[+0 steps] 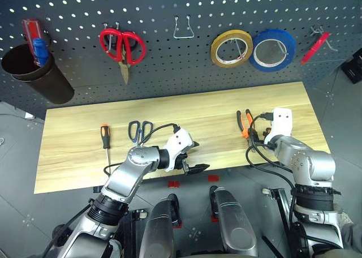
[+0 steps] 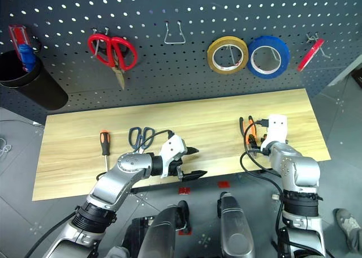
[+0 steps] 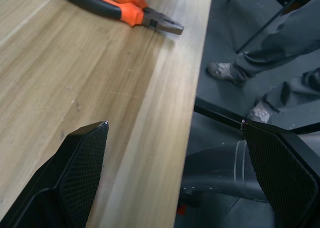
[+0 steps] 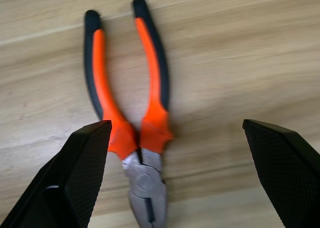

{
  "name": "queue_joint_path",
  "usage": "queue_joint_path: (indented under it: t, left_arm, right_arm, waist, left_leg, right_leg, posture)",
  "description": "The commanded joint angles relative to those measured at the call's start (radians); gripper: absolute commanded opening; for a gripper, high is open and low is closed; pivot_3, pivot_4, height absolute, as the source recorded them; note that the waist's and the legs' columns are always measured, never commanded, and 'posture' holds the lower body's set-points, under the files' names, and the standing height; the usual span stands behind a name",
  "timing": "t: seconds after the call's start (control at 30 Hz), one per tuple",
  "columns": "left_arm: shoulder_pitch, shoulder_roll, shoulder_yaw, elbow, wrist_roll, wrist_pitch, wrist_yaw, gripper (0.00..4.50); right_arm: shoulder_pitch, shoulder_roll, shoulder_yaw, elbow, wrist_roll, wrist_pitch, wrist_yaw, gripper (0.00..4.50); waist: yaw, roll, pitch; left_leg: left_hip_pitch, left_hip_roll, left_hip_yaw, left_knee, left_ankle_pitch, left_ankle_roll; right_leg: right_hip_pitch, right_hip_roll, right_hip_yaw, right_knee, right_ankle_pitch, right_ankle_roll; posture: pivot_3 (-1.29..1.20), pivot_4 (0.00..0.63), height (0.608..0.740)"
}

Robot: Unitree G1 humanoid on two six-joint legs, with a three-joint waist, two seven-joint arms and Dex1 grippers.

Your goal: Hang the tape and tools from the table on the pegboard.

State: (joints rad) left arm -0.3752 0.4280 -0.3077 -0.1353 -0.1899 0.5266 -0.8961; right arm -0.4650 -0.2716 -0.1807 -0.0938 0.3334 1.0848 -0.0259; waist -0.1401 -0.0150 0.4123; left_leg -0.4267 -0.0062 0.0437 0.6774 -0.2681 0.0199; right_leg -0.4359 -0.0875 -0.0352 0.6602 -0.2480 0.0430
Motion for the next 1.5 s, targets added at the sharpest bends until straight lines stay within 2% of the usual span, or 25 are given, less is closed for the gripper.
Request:
queue_joint_path:
  t: [0.03, 0.2, 0.57, 0.67, 0.77, 0.8, 0.9, 0.97, 1.03, 1.1, 1.17, 1.27, 1.37, 1.5]
  left_arm:
    - [0.02, -0.006, 0.022, -0.073, -0.038, 0.008, 0.006, 4.5]
    - [0.016, -0.04, 0.054, -0.057, -0.039, -0.039, 0.058, 4.5]
    - [0.022, -0.041, 0.057, -0.053, -0.037, -0.074, 0.072, 4.5]
    - [0.024, -0.036, 0.066, -0.053, -0.038, -0.08, 0.08, 4.5]
    - [0.02, -0.032, 0.074, -0.046, -0.041, -0.084, 0.08, 4.5]
    - [0.02, -0.031, 0.076, -0.044, -0.04, -0.086, 0.079, 4.5]
    - [0.02, -0.029, 0.085, -0.037, -0.038, -0.095, 0.08, 4.5]
    - [0.022, -0.042, 0.117, -0.017, -0.035, -0.14, 0.105, 4.5]
    - [0.033, -0.096, 0.188, 0.009, -0.042, -0.293, 0.167, 4.5]
    - [0.047, -0.138, 0.237, 0.032, -0.051, -0.407, 0.198, 4.5]
    - [0.055, -0.194, 0.305, 0.07, -0.046, -0.56, 0.268, 4.5]
    - [0.054, -0.208, 0.339, 0.122, -0.002, -0.689, 0.319, 4.5]
    - [0.038, -0.234, 0.343, 0.174, 0.037, -0.788, 0.378, 4.5]
    - [-0.007, -0.27, 0.337, 0.255, 0.072, -0.875, 0.438, 4.5]
  right_arm:
    - [0.001, -0.005, 0.019, -0.004, -0.005, -0.014, 0.042, 4.49]
    - [-0.005, -0.027, 0.067, 0.032, -0.032, -0.028, 0.083, 4.49]
    - [-0.076, -0.041, 0.136, 0.235, -0.108, -0.143, 0.162, 4.49]
    - [-0.075, -0.041, 0.144, 0.242, -0.118, -0.14, 0.175, 3.88]
    - [-0.069, -0.038, 0.142, 0.227, -0.122, -0.129, 0.185, 2.88]
    - [-0.064, -0.04, 0.141, 0.214, -0.123, -0.117, 0.185, 2.58]
    - [-0.051, -0.05, 0.141, 0.167, -0.124, -0.092, 0.192, 2.52]
    - [-0.014, -0.077, 0.165, 0.027, -0.086, -0.147, 0.283, 2.52]
    - [0.049, -0.106, 0.188, -0.196, -0.004, -0.274, 0.441, 2.52]
    - [0.085, -0.112, 0.176, -0.338, 0.072, -0.326, 0.529, 2.52]
    - [0.043, -0.083, 0.141, -0.437, 0.159, -0.308, 0.536, 2.52]
    - [-0.091, -0.047, 0.145, -0.485, 0.206, -0.304, 0.514, 2.52]
    - [-0.263, 0.003, 0.174, -0.427, 0.174, -0.374, 0.492, 2.52]
    - [-0.429, 0.038, 0.293, -0.247, -0.006, -0.597, 0.5, 2.52]
  waist:
    - [0.001, 0.0, 0.0]
    - [0.003, 0.0, 0.0]
    - [0.002, 0.0, 0.001]
    - [0.002, 0.0, 0.001]
    - [0.002, 0.0, 0.001]
    - [0.002, 0.0, 0.001]
    - [0.003, 0.0, 0.001]
    - [0.006, 0.0, 0.001]
    - [0.009, 0.0, 0.001]
    - [0.008, 0.0, 0.001]
    - [0.003, 0.0, 0.001]
    - [0.002, -0.001, 0.0]
    - [0.006, -0.002, 0.0]
    - [0.016, -0.005, -0.002]
  left_leg:
    - [0.0, 0.0, 0.0, 0.0, 0.0, 0.0]
    - [-0.001, 0.0, -0.001, 0.0, 0.0, 0.0]
    - [-0.004, 0.0, 0.0, 0.0, 0.0, 0.0]
    - [-0.004, 0.0, -0.001, 0.0, 0.0, 0.0]
    - [-0.004, 0.0, -0.001, 0.0, 0.0, 0.0]
    - [-0.004, 0.0, -0.001, 0.0, 0.0, 0.0]
    - [-0.005, 0.0, -0.001, 0.0, 0.0, 0.0]
    - [-0.005, 0.0, -0.001, 0.0, 0.0, 0.0]
    - [-0.006, 0.0, -0.001, 0.0, 0.0, 0.0]
    - [-0.008, 0.0, -0.002, 0.0, 0.0, 0.0]
    - [-0.007, 0.0, -0.002, 0.0, 0.0, 0.0]
    - [-0.007, 0.0, -0.003, 0.001, 0.0, 0.0]
    - [-0.007, 0.0, -0.003, 0.002, 0.0, 0.0]
    - [-0.008, -0.002, -0.002, 0.002, 0.0, 0.0]
  right_leg:
    - [0.0, 0.0, 0.0, 0.0, 0.0, 0.0]
    - [-0.001, 0.0, 0.001, -0.001, 0.0, 0.0]
    - [-0.004, 0.0, 0.001, -0.001, 0.0, 0.0]
    - [-0.003, 0.0, 0.0, -0.001, 0.0, 0.0]
    - [-0.003, 0.0, 0.0, -0.001, 0.0, 0.0]
    - [-0.003, 0.0, 0.0, -0.001, 0.0, 0.0]
    - [-0.004, 0.0, 0.0, -0.001, 0.0, 0.0]
    - [-0.004, -0.001, 0.0, -0.001, 0.0, 0.0]
    - [-0.005, -0.001, 0.0, -0.002, 0.0, 0.0]
    - [-0.006, -0.001, -0.001, -0.002, 0.0, 0.0]
    - [-0.006, 0.0, -0.001, -0.002, 0.0, 0.001]
    - [-0.005, 0.0, -0.002, -0.001, 0.001, 0.001]
    - [-0.005, 0.0, -0.003, -0.001, 0.001, 0.001]
    - [-0.006, -0.002, -0.006, -0.001, 0.001, 0.0]
  posture:
    - [-0.27, 0.482, 0.74]
    - [-0.26, 0.486, 0.74]
    - [-0.26, 0.485, 0.74]
    - [-0.24, 0.482, 0.74]
    - [-0.24, 0.482, 0.74]
    - [-0.24, 0.473, 0.74]
    - [-0.24, 0.467, 0.74]
    - [-0.24, 0.461, 0.74]
    - [-0.24, 0.445, 0.74]
    - [-0.24, 0.432, 0.74]
    - [-0.23, 0.416, 0.74]
    - [-0.23, 0.399, 0.74]
    - [-0.22, 0.384, 0.74]
    - [-0.22, 0.379, 0.74]
